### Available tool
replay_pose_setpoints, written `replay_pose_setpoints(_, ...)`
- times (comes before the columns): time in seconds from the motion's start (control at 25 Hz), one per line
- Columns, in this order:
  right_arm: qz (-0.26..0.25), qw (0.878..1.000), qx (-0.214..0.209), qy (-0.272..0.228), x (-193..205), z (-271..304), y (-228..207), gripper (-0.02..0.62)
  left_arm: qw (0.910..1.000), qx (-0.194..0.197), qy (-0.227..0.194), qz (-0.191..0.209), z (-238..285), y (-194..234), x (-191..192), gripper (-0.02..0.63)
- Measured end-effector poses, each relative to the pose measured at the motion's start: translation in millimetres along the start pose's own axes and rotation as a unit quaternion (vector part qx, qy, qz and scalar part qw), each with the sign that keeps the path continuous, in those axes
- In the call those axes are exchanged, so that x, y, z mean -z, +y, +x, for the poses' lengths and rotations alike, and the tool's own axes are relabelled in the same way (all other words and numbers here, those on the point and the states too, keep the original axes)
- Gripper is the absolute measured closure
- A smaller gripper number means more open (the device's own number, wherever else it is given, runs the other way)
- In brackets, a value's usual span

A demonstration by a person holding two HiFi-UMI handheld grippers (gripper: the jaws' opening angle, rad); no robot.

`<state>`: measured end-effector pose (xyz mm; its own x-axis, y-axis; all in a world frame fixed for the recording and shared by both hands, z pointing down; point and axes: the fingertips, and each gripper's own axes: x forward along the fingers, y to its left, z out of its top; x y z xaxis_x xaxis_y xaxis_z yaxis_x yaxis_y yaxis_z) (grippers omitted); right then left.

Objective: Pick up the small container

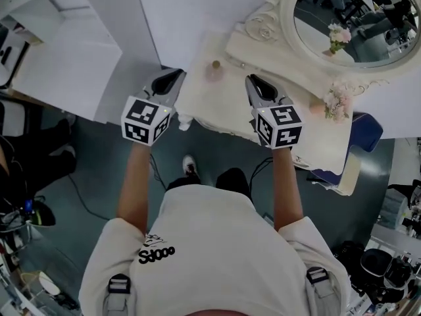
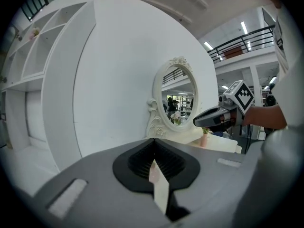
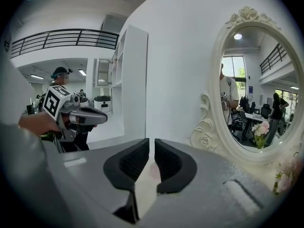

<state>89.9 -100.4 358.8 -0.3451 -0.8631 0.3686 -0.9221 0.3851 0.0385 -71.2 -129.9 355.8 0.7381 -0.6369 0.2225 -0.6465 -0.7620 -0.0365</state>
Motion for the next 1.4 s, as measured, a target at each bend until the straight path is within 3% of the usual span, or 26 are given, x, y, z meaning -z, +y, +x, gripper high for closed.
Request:
replay_pose_setpoints(0.2, -0.027, 0.999, -0.023, 0.037, 21.9, 41.7, -9.8, 0.52, 0.9993, -0.018, 0.017, -0.028, 18.8, 11.3, 23.3, 0.586)
replay_pose_setpoints(0.48, -0.031, 0.992, -0.097, 0.07, 60.6, 118.8, -16.5, 0.457, 0.9943, -0.064, 0.054, -0.066, 38.1, 19.4, 62.5, 0.586)
replay_pose_setpoints(0.96, -0.033, 0.978, -0.155, 0.136, 134.3, 224.8, -26.9, 0.396, 0.9734, -0.145, 0.117, -0.133, 40.5, 34.5, 121.0, 0.586)
replay_pose_setpoints(1.4, -0.067, 0.978, -0.17, 0.105, 161.6, 270.2, -19.4, 0.391, 0.9629, -0.161, 0.15, -0.156, 55.9, 34.5, 152.3, 0.586)
